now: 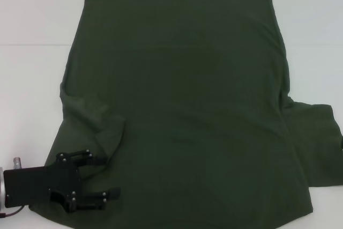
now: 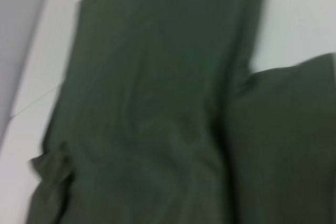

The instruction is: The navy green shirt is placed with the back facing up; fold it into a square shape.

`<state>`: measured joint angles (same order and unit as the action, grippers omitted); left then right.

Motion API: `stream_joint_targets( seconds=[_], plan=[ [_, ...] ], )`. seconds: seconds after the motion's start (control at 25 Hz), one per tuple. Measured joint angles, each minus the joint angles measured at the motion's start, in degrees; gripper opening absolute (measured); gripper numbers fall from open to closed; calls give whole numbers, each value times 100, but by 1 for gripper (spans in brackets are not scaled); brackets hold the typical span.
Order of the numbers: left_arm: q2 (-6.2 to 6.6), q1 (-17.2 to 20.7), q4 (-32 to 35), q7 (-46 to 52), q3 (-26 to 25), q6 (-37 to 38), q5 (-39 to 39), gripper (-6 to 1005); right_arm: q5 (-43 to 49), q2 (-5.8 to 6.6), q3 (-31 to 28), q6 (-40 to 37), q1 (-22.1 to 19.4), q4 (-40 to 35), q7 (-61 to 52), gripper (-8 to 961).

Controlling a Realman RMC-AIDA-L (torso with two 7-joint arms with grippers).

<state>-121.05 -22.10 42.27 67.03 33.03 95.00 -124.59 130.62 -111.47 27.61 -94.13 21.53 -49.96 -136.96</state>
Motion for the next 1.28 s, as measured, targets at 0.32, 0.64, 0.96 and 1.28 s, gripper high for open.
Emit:
stream_joint_targets(
  seconds=[0.32,0.64,0.96,1.28],
  plan=[
    [6,10,120,-101,2,99,-6,836,1307,129,-333,158,433,-219,-859,914],
    [10,13,188,-126,11,107,-13,836,1879,53,-221,605,861,-87,-1020,915],
    [8,63,197,-130,-14,53,-13,836,1897,30,126,1016,1027,378,-1026,915],
    [3,86,194,-130,-34,53,-13,836,1903,-21,270,1231,1085,530,-1001,915]
  ],
)
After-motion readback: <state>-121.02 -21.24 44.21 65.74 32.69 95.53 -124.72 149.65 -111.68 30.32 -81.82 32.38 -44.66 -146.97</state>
